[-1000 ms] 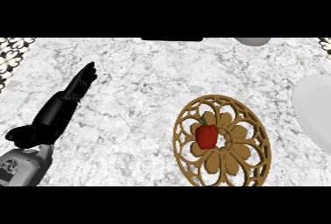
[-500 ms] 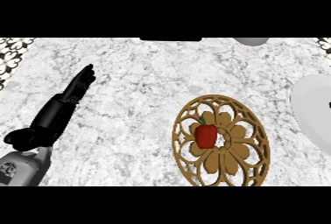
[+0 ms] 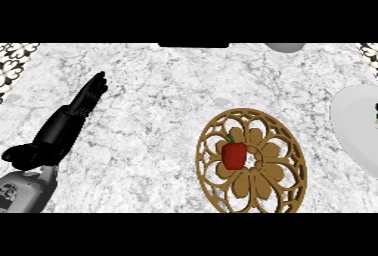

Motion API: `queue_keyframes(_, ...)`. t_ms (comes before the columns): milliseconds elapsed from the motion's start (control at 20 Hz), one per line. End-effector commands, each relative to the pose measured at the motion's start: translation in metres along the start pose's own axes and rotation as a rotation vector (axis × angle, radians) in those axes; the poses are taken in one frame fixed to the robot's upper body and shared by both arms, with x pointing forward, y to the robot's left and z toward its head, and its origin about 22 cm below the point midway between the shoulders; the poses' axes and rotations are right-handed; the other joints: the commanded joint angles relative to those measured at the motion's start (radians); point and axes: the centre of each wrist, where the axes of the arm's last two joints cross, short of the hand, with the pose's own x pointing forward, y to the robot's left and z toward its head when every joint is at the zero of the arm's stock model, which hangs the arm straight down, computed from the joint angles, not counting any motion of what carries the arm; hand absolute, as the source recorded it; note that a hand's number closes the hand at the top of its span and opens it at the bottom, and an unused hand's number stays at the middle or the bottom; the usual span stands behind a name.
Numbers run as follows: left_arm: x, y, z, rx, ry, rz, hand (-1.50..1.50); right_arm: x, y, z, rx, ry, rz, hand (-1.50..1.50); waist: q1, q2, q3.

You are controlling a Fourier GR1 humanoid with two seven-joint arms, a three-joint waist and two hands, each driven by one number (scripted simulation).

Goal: Pick the eggplant from the placemat and place it in the plate

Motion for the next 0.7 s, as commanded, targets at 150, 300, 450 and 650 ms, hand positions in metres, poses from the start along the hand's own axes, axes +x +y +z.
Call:
queue_keyframes(150,-0.007,0.012,0.008,0.024,0.022,0.005,0.00,0.035,-0.010,0.032,-0.082,0.103,-0.445,-1.50,-0.021,-0.015,0.000)
queue_keyframes(300,-0.008,0.000,0.014,0.018,0.036,-0.003,0.00,0.062,-0.027,0.037,-0.102,0.117,-0.577,-1.50,-0.028,-0.026,0.001)
queue_keyframes(450,-0.014,0.004,0.013,0.052,0.059,-0.001,0.00,0.080,-0.036,0.054,-0.067,0.085,-0.621,-1.50,-0.063,-0.035,0.000)
queue_keyframes(650,-0.014,0.014,0.021,0.080,0.066,-0.006,0.00,0.086,-0.037,0.071,-0.031,0.040,-0.638,-1.50,-0.085,-0.045,0.001)
